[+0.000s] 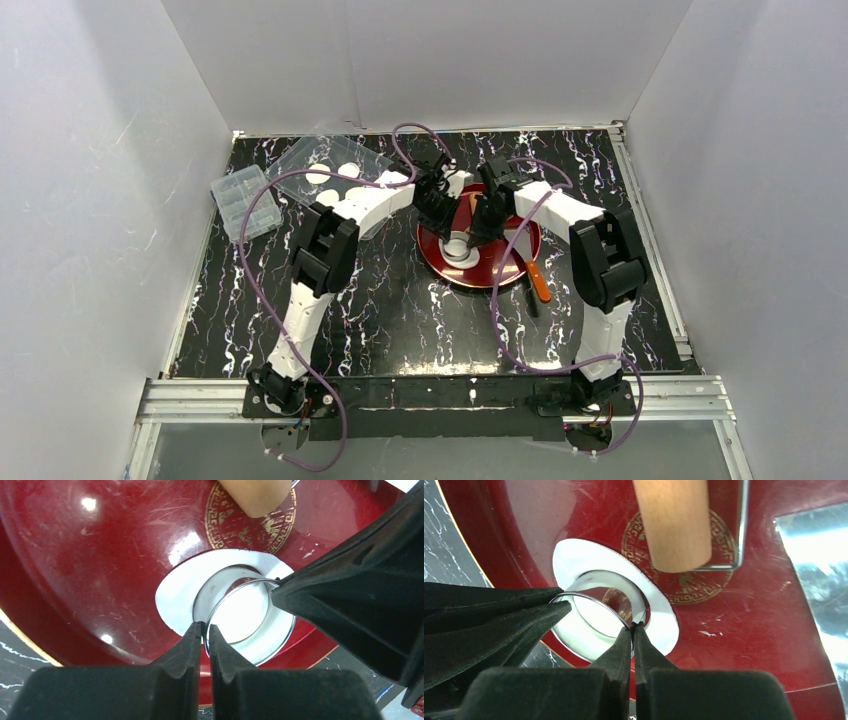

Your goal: Roll out the dumpling wrappers from the dough

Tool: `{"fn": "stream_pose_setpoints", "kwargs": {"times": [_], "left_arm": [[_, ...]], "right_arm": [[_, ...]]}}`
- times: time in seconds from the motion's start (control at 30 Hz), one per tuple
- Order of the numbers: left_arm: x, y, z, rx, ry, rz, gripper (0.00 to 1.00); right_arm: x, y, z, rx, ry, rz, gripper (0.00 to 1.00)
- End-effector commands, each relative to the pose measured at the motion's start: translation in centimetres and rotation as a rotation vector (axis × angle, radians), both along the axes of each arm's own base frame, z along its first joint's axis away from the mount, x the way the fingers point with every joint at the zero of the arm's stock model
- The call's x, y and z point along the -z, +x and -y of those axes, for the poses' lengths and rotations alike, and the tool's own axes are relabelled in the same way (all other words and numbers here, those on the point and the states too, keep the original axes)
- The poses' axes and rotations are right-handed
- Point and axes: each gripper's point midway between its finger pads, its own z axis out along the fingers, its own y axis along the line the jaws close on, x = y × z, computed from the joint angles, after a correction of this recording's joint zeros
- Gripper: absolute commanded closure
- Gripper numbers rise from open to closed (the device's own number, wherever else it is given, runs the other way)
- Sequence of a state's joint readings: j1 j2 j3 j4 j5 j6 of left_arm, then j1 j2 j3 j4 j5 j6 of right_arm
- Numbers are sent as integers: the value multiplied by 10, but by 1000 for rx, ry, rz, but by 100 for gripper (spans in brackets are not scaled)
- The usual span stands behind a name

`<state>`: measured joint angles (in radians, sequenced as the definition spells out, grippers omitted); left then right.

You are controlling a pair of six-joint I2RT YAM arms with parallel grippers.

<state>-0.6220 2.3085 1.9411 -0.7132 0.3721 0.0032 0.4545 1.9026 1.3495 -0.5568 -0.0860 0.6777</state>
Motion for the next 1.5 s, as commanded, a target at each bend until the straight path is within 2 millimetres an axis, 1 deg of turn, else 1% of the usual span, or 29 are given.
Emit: {"fn": "stream_pose_setpoints", "kwargs": {"times": [0.0,0.1,0.13,0.17,0.2,0.23,0.3,0.37,0.4,0.47,0.5,0.6,0.63,0.7,0.73,0.8,0.83,0.9,0.93,1.0,1.07,1.13,1.17,1.23,1.3,1.33,1.37,1.4,1.47], "left_arm": [[26,-43,-47,-2,179,-154,100],[30,-35,-43,3,178,-149,100],[31,-31,-39,4,174,-152,100],[32,-26,-35,5,172,-153,100],[27,-17,-28,2,157,-138,100],[26,-11,-24,0,154,-136,100],[25,-7,-19,-4,148,-139,100],[23,-10,-19,-6,137,-145,100],[22,-15,-22,-6,138,-150,100],[24,-25,-30,-3,147,-151,100],[21,-30,-36,-1,151,-144,100],[25,-49,-53,16,192,-170,100],[27,-55,-58,20,206,-184,100],[30,-58,-61,22,213,-189,100],[30,-57,-59,23,209,-187,100],[30,-49,-51,24,193,-174,100],[29,-41,-45,23,182,-168,100],[27,-28,-30,23,163,-166,100],[25,-22,-22,23,153,-162,100],[24,-17,-10,31,140,-152,100],[24,-20,-5,47,133,-149,100],[22,-27,-7,54,131,-155,100],[22,-31,-12,56,138,-152,100],[27,-41,-25,65,166,-150,100],[26,-45,-34,75,187,-127,100],[25,-45,-38,79,198,-118,100],[26,-45,-41,80,207,-115,100],[28,-44,-45,80,215,-115,100],[32,-40,-47,76,228,-105,100]], "right_arm": [[12,33,24,56,-98,18,99],[16,22,25,55,-102,1,99],[17,16,27,59,-100,1,99],[17,5,24,55,-70,-12,99],[18,-4,25,63,-62,-18,99],[20,-13,28,68,-60,-27,99],[21,-27,32,71,-65,-35,99],[23,-34,36,72,-73,-34,99],[23,-33,37,70,-76,-28,99],[23,-20,35,55,-89,-16,99],[21,-12,33,46,-94,-15,99],[15,19,27,38,-117,31,99],[13,26,26,35,-120,42,99],[11,33,24,27,-124,50,99],[11,31,23,23,-122,46,99],[13,21,27,26,-120,33,99],[15,11,30,34,-115,24,99],[18,-10,38,57,-104,11,99],[24,-26,44,67,-111,-11,99],[25,-41,52,85,-117,-17,99],[26,-47,56,93,-118,-17,99],[26,-42,55,94,-125,-13,99],[29,-37,52,90,-128,-18,99],[25,-19,42,82,-114,-13,99],[18,0,29,75,-90,3,99],[14,6,22,66,-72,4,99],[11,10,16,56,-56,5,99],[8,12,15,51,-53,12,99],[6,11,18,51,-58,23,99]]}}
